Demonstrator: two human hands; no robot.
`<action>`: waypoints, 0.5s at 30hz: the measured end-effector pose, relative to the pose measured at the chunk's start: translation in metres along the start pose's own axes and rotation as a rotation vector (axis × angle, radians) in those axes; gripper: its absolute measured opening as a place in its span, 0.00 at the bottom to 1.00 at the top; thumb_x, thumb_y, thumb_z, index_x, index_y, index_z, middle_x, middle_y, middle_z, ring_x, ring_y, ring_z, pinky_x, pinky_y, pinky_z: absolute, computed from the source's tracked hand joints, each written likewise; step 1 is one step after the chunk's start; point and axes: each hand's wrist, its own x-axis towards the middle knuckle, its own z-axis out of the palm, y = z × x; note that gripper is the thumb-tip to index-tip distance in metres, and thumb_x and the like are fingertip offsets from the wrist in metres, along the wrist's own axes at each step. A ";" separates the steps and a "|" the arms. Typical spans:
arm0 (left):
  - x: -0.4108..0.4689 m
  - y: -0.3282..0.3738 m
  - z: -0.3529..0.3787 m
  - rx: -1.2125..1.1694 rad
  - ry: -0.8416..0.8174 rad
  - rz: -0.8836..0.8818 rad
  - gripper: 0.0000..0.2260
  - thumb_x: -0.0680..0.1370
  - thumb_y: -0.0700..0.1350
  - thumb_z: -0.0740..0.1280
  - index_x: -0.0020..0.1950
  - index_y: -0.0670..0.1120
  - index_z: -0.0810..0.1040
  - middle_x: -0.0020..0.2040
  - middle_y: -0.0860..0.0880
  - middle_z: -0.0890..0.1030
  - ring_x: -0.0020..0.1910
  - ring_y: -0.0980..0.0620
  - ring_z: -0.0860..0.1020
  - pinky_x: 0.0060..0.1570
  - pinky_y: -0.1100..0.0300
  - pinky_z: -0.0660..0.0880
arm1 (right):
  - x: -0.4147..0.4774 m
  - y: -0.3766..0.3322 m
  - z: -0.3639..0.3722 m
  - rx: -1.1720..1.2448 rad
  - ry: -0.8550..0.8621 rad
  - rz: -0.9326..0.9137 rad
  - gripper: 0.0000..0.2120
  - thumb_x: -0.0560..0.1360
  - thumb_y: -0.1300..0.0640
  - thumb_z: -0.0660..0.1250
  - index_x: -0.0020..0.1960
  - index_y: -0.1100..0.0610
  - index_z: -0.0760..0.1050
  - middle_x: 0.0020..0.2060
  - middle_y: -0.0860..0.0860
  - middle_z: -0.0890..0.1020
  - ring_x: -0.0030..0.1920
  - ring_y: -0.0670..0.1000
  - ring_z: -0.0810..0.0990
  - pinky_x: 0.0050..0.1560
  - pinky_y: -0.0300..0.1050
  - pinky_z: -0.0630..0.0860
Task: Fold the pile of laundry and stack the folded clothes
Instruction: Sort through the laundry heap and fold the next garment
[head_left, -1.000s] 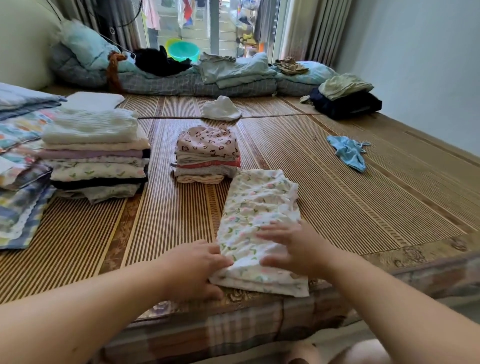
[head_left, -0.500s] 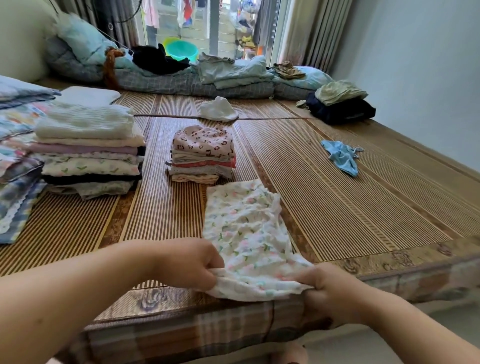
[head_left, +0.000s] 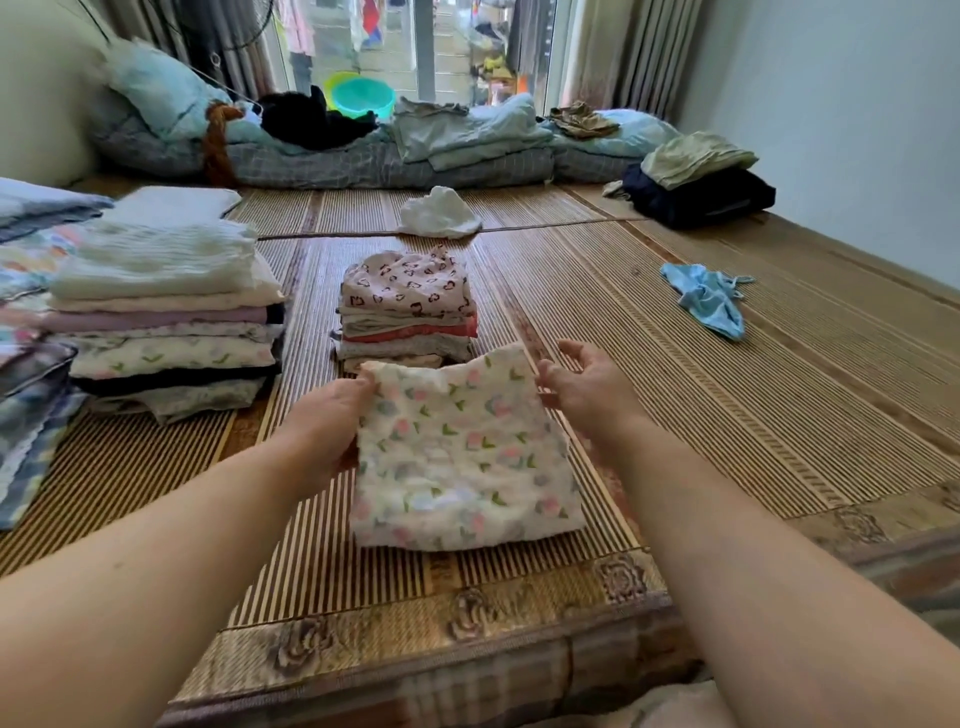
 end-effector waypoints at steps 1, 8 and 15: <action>0.003 -0.001 0.001 0.127 0.068 0.044 0.22 0.80 0.59 0.57 0.60 0.43 0.75 0.58 0.40 0.80 0.54 0.41 0.80 0.58 0.42 0.75 | 0.003 0.004 0.003 -0.103 0.045 0.015 0.19 0.78 0.54 0.65 0.68 0.54 0.69 0.58 0.52 0.78 0.53 0.52 0.79 0.56 0.53 0.78; 0.004 -0.017 0.006 0.649 0.015 -0.182 0.34 0.75 0.55 0.70 0.74 0.46 0.58 0.56 0.45 0.78 0.41 0.51 0.80 0.33 0.59 0.77 | -0.003 0.020 0.027 -0.516 -0.146 0.180 0.32 0.74 0.43 0.68 0.73 0.54 0.63 0.66 0.52 0.74 0.58 0.52 0.77 0.53 0.47 0.77; 0.000 -0.029 0.018 0.292 -0.035 -0.131 0.44 0.74 0.45 0.71 0.74 0.57 0.39 0.66 0.39 0.67 0.53 0.41 0.78 0.56 0.45 0.77 | -0.011 0.019 0.035 -0.477 -0.166 0.159 0.25 0.75 0.55 0.70 0.68 0.52 0.65 0.49 0.48 0.78 0.43 0.48 0.79 0.39 0.41 0.77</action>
